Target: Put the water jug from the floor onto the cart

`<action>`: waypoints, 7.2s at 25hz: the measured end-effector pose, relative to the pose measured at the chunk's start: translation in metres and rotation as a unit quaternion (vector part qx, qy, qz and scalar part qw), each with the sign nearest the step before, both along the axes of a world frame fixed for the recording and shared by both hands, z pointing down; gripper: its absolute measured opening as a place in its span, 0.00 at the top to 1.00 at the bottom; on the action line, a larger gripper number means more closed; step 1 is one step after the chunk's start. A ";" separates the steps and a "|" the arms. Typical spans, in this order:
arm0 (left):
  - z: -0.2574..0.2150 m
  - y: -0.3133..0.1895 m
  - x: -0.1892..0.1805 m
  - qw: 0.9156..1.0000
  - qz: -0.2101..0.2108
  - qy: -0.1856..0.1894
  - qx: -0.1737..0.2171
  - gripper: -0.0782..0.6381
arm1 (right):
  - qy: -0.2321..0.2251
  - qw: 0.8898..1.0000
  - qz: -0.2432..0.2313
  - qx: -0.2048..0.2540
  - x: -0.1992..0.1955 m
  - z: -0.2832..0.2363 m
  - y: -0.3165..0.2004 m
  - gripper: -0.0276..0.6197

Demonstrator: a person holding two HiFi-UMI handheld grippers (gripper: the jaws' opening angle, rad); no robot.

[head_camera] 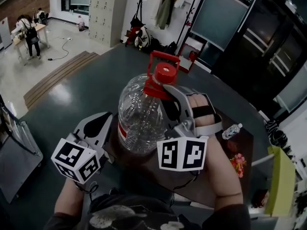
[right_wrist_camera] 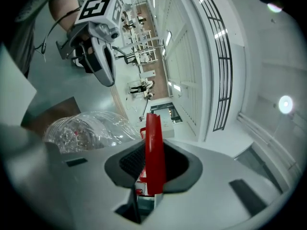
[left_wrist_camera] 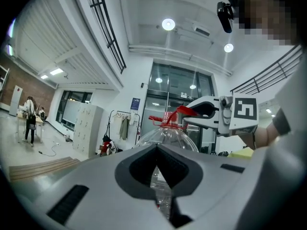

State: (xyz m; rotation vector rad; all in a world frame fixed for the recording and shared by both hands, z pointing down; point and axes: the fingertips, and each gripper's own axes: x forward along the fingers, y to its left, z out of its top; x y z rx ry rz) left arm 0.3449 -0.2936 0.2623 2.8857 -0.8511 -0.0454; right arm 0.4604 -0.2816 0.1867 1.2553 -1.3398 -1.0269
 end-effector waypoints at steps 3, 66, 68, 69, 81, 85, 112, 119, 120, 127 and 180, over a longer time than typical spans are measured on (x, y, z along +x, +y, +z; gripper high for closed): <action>0.001 0.001 -0.007 1.000 -0.015 -0.001 -0.003 0.88 | -0.012 1.000 -0.013 0.006 -0.001 -0.002 0.001 0.86; 0.073 0.278 -0.353 0.880 -0.468 0.049 -0.066 0.88 | -0.187 0.823 -0.531 -0.077 -0.343 0.011 0.242 0.91; 0.077 0.286 -0.387 0.868 -0.489 0.054 -0.066 0.88 | -0.191 0.807 -0.552 -0.088 -0.377 0.020 0.251 0.91; 0.079 0.291 -0.404 0.862 -0.499 0.057 -0.067 0.88 | -0.193 0.799 -0.562 -0.092 -0.393 0.024 0.256 0.91; 0.117 0.351 -0.548 0.813 -0.573 0.061 -0.086 0.88 | -0.201 0.742 -0.620 -0.159 -0.549 0.097 0.278 0.92; 0.129 0.366 -0.577 0.793 -0.599 0.066 -0.094 0.88 | -0.197 0.731 -0.626 -0.186 -0.590 0.121 0.273 0.92; 0.157 0.241 -0.849 0.692 -0.704 0.065 -0.144 0.88 | -0.180 0.623 -0.697 -0.307 -0.913 0.213 0.112 0.93; 0.162 0.216 -0.914 0.710 -0.687 0.063 -0.145 0.88 | -0.191 0.644 -0.673 -0.310 -0.981 0.217 0.076 0.94; 0.163 0.210 -0.927 0.713 -0.683 0.063 -0.146 0.88 | -0.191 0.649 -0.669 -0.309 -0.992 0.217 0.071 0.94; 0.174 0.174 -1.025 0.750 -0.646 0.056 -0.135 0.88 | -0.212 0.684 -0.624 -0.314 -1.066 0.237 0.044 0.94; 0.310 -0.180 -1.406 0.802 -0.543 0.019 -0.247 0.88 | -0.212 0.786 -0.438 -0.381 -1.436 0.453 -0.379 0.96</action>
